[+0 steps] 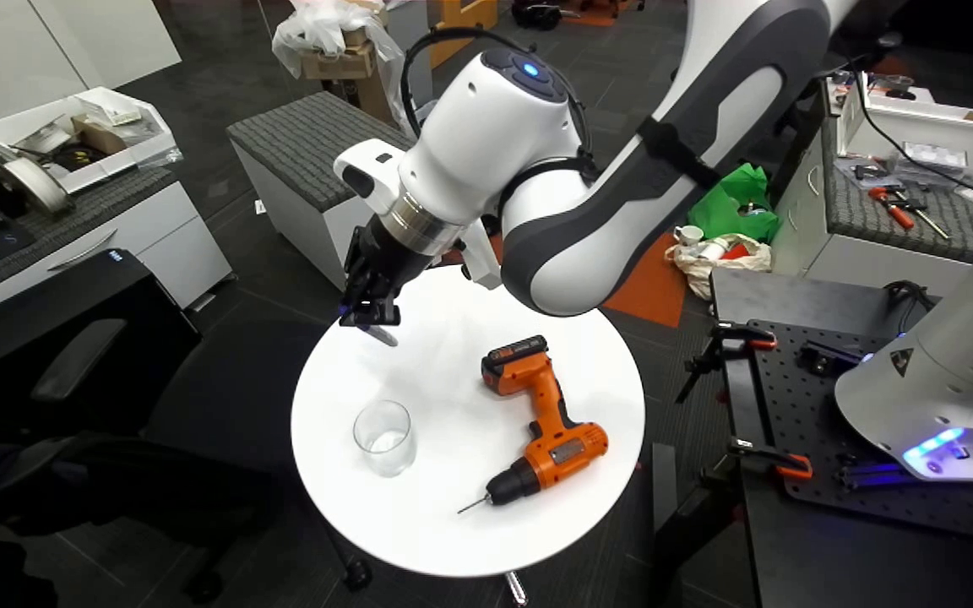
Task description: Take the pen out of the cup and put it on the table
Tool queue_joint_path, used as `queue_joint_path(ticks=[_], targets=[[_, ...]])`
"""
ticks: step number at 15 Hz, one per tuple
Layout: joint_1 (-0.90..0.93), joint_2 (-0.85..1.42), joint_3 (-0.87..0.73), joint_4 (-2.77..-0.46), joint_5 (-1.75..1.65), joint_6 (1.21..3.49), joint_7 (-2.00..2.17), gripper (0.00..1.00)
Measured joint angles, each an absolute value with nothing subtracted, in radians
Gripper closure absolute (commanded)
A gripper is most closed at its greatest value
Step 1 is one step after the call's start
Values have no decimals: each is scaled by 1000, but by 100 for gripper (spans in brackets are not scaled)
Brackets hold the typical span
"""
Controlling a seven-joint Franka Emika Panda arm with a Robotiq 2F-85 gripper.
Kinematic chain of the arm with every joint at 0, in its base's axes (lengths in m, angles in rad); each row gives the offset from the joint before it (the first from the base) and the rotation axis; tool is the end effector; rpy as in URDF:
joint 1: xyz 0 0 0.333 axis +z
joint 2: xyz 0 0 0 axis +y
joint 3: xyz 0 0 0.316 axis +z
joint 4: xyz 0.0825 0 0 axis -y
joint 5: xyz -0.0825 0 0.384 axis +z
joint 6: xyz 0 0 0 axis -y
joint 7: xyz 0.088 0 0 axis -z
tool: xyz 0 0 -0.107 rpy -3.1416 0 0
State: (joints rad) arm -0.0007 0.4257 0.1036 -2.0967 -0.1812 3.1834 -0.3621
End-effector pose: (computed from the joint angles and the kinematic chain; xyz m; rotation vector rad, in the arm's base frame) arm 0.6252 0.0772 0.2926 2.7409 0.8852 0.9817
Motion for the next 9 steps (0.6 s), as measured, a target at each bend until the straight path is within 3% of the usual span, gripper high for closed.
queue_joint_path(ticks=[9], targets=[[-6,436,26,-2091,-177,3117,-284,94]])
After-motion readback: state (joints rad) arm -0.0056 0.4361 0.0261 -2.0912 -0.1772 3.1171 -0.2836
